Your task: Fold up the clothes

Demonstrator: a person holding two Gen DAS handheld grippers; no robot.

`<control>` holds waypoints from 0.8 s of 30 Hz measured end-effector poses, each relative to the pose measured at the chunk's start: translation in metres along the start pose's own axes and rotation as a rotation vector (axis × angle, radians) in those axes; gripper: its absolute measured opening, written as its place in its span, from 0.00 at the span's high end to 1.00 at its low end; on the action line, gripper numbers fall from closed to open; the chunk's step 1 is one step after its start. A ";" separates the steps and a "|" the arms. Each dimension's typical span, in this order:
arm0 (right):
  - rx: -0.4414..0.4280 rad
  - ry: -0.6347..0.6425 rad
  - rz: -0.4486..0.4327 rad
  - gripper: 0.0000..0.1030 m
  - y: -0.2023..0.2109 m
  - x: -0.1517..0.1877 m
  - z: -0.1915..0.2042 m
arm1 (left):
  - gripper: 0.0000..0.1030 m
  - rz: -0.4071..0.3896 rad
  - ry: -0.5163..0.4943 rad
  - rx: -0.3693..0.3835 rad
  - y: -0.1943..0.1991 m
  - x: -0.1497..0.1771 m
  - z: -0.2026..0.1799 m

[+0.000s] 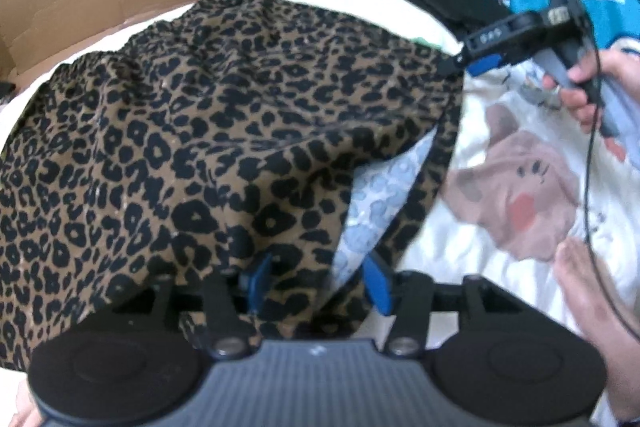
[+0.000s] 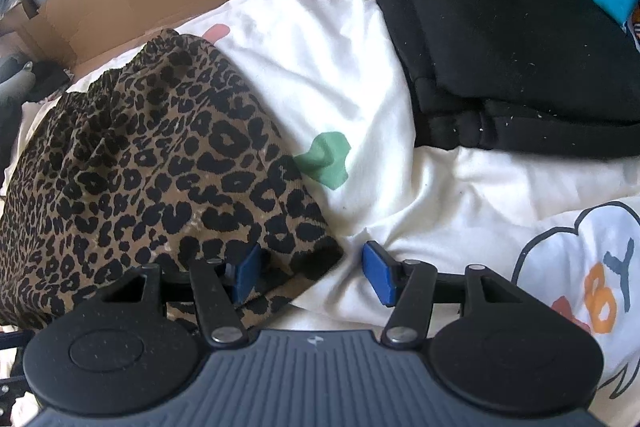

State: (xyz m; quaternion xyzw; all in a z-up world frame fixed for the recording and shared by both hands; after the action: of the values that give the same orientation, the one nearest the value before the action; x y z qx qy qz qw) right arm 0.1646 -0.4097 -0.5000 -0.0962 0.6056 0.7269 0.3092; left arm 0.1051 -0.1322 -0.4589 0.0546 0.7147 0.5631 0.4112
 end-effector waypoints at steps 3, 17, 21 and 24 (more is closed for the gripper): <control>-0.002 0.010 -0.004 0.39 -0.001 -0.001 0.000 | 0.54 -0.002 0.017 -0.018 -0.004 0.005 0.007; -0.013 0.004 -0.018 0.75 -0.003 -0.004 0.004 | 0.97 -0.111 0.331 0.089 0.040 0.005 0.035; -0.028 -0.007 -0.038 0.96 0.003 -0.011 0.005 | 0.97 -0.092 0.329 0.110 0.044 0.018 0.030; -0.019 -0.006 -0.068 0.97 0.011 -0.016 0.004 | 0.97 -0.046 0.297 0.144 0.041 0.027 0.021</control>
State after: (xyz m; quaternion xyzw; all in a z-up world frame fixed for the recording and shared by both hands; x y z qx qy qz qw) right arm 0.1718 -0.4117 -0.4821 -0.1175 0.5942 0.7220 0.3345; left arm 0.0858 -0.0867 -0.4393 -0.0164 0.8073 0.5026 0.3087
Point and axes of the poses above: each gripper's, at about its wrist camera, not at the fingertips, and y roughly against the way its jaws point, z to its left, x to its underside, the point moved 8 cm from there along -y, roughly the way its jaws point, and after that the axes turned 3 degrees about -z, right-handed, at the moved point
